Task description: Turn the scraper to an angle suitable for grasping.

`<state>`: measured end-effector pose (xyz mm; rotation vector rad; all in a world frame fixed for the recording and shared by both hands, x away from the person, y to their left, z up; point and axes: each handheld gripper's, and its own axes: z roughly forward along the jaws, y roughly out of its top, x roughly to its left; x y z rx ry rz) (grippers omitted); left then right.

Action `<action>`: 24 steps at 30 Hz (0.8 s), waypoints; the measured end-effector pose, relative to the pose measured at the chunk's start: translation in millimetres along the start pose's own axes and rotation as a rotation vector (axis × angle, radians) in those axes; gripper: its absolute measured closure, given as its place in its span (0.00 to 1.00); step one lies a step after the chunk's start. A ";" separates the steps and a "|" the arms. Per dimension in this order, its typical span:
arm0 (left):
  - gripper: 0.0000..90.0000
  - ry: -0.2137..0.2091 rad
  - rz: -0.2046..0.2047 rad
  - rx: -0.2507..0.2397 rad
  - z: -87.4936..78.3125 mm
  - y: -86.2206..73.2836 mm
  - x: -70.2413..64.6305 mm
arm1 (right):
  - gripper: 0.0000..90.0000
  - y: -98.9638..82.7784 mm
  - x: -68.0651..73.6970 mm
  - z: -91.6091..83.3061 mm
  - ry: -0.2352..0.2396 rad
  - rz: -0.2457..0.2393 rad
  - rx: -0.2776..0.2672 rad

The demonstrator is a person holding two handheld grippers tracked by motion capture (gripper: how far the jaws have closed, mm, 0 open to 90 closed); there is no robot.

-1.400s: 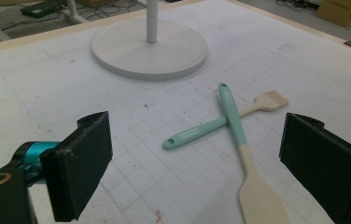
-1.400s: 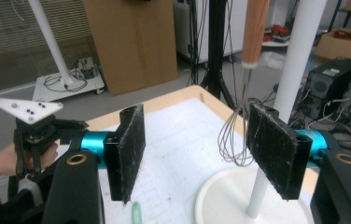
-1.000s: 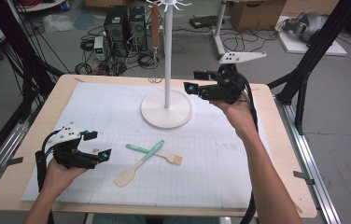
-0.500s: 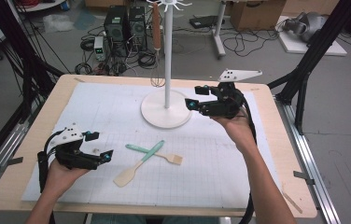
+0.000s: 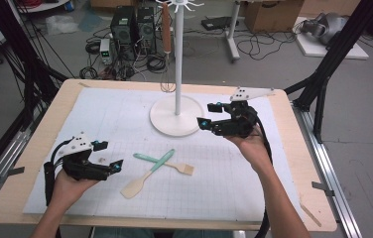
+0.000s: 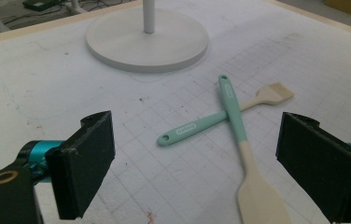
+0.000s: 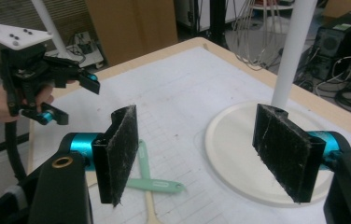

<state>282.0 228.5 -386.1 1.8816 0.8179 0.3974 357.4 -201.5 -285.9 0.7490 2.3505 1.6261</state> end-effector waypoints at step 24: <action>0.42 -0.079 0.014 0.137 53.5 -3.9 -23.5 | 0.32 -44.0 -1.6 -18.3 -0.038 0.023 -0.023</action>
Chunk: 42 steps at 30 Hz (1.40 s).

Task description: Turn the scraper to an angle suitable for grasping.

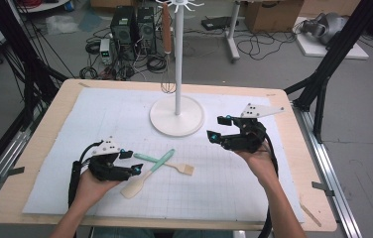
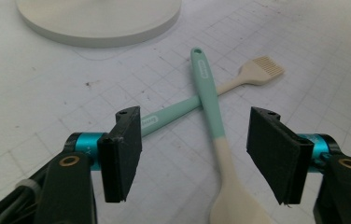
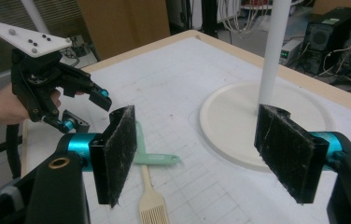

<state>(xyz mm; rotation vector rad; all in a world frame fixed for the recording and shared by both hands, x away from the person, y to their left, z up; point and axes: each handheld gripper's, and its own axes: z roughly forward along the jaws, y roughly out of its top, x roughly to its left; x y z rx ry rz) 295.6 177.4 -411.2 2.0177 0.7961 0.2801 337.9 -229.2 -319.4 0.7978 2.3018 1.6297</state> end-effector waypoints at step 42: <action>0.72 0.093 0.052 0.207 62.4 6.5 -27.2 | 0.30 -48.8 -3.1 -2.9 -0.060 0.017 0.045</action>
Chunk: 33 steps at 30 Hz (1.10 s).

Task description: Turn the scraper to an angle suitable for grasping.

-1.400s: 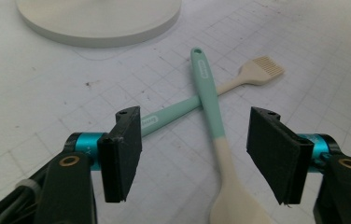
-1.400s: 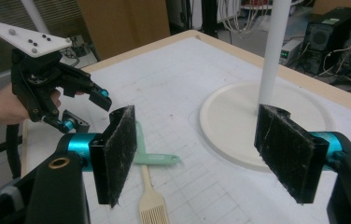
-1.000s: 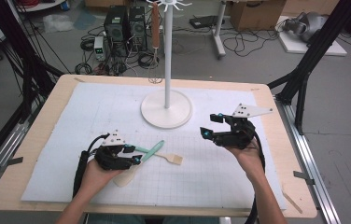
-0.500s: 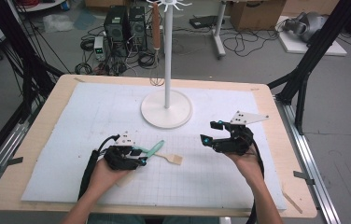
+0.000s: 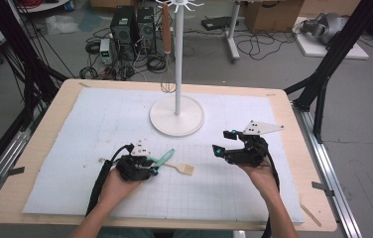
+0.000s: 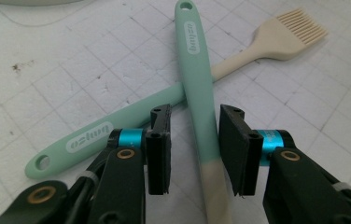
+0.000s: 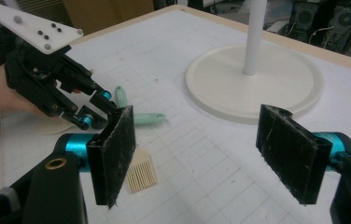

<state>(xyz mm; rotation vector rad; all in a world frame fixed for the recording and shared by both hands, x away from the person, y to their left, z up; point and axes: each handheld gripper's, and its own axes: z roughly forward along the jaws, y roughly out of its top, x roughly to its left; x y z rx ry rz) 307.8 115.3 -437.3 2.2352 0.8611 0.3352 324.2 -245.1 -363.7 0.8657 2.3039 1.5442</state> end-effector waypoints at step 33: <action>0.88 -0.022 0.026 -0.018 -13.6 3.5 -2.4 | 0.30 -13.1 4.1 14.8 0.008 0.000 0.052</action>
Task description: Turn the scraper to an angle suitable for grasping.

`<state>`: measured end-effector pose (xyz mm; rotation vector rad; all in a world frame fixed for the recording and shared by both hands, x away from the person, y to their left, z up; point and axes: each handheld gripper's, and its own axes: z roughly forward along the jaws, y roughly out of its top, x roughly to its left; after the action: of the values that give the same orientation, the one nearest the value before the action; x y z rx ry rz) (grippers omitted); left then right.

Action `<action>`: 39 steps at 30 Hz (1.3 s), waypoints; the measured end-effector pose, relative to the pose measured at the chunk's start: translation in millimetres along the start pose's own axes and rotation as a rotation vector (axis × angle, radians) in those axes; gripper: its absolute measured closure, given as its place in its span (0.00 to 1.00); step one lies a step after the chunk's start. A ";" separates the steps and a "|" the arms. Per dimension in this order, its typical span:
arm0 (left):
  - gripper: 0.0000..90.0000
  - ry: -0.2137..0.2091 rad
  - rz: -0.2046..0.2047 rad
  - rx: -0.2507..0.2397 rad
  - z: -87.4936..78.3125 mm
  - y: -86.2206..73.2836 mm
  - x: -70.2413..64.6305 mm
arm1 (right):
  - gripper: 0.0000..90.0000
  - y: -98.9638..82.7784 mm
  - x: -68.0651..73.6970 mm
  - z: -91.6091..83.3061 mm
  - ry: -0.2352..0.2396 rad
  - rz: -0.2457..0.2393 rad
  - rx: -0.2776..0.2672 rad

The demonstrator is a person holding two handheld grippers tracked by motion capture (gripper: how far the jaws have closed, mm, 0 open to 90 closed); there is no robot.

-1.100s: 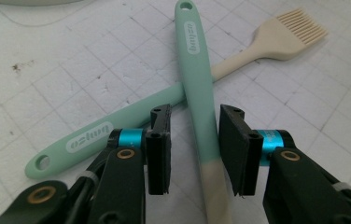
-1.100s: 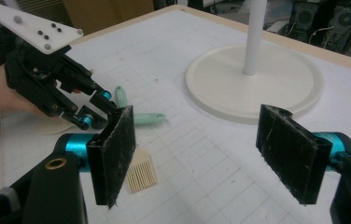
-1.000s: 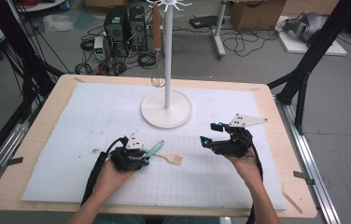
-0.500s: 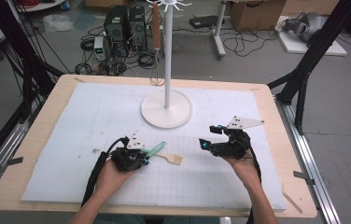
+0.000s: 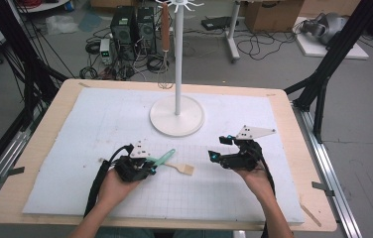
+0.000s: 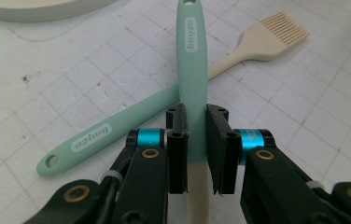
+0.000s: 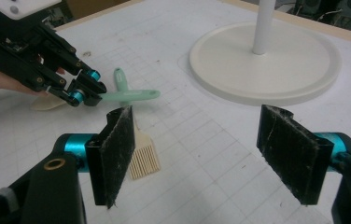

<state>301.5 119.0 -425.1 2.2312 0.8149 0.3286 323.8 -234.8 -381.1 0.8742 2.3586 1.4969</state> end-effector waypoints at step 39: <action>0.88 -0.032 0.040 -0.081 -37.8 11.5 0.3 | 0.27 14.9 13.3 6.9 0.067 0.019 -0.008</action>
<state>289.8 133.8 -390.3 2.1743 0.7280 0.3382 321.9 -217.4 -369.4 0.8599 2.3955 1.5659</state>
